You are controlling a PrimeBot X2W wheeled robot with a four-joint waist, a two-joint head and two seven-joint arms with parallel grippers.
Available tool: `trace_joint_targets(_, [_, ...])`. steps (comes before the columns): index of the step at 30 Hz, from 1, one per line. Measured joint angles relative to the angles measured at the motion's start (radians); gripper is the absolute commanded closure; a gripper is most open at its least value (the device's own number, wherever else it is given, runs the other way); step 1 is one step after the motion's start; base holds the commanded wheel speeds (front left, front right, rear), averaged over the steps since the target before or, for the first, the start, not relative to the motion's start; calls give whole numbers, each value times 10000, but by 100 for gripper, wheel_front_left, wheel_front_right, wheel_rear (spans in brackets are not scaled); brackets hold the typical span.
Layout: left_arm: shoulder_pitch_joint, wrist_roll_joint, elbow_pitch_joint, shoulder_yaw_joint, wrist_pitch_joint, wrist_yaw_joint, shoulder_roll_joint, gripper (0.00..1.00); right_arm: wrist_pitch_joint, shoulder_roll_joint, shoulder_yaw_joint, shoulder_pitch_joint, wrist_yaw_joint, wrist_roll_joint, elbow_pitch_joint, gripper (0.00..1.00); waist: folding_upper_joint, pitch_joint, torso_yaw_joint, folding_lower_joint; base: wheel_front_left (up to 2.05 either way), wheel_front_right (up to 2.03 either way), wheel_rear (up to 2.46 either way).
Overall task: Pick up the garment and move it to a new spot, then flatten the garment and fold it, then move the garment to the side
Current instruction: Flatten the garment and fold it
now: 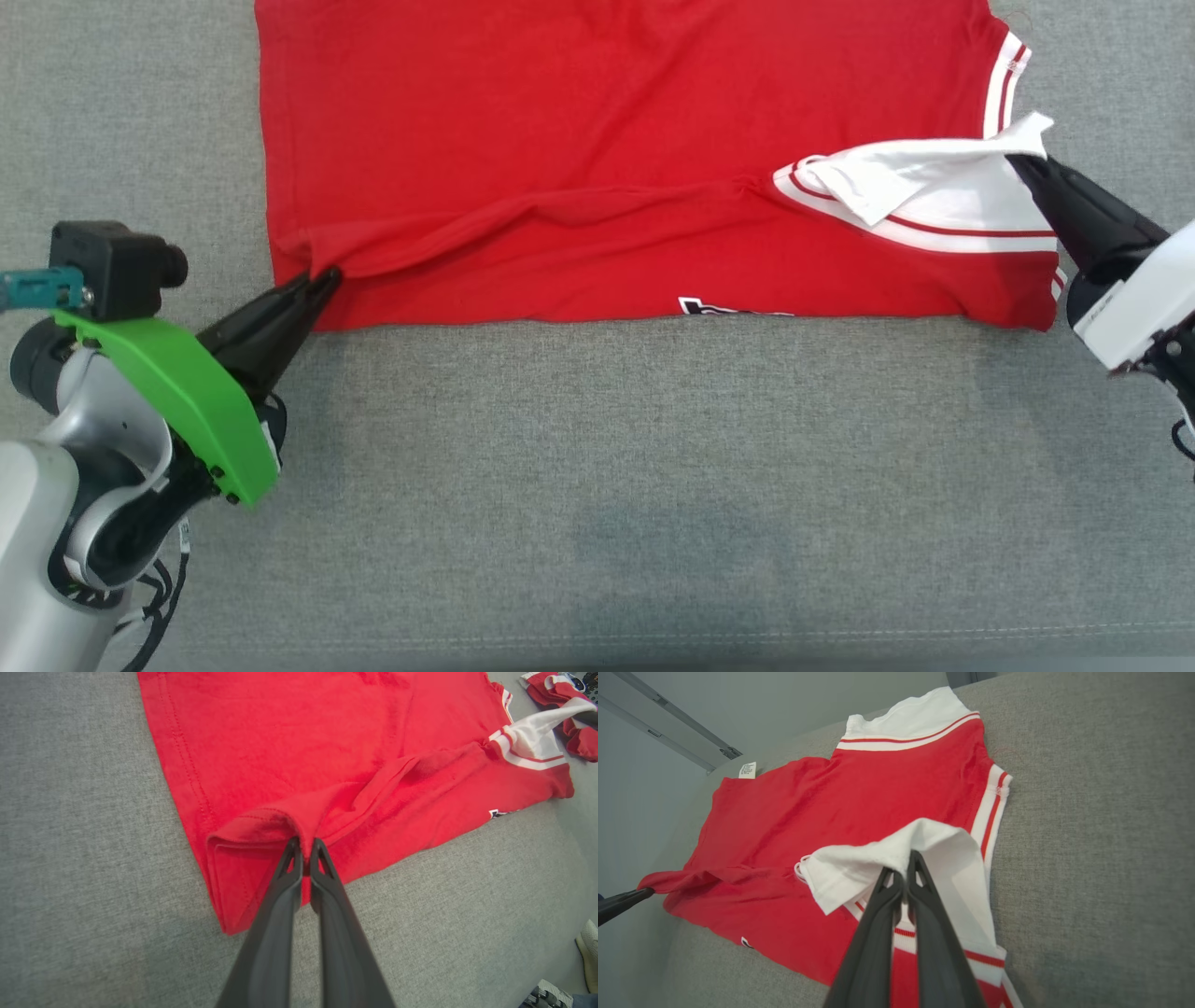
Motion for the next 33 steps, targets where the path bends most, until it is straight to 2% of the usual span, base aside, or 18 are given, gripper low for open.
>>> trace_joint_targets(12, [1848, 98, 54, -209, -451, 0, 71, 100, -295, 42, -136, 2560, 0, 500, -84, 100, 0, -891, -198, 0, 0, 0, 0])
trace_joint_targets(20, [3150, -261, -94, -23, -610, 203, 249, 100, -293, 244, -67, 4096, -13, 857, -412, 100, 0, -1595, -375, 0, 0, 0, 0])
trace_joint_targets(33, [3388, -380, -786, 351, -832, 343, 506, 100, -556, -104, -598, 4453, -17, 849, -1279, 100, 0, -1811, -535, 0, 0, 0, 0])
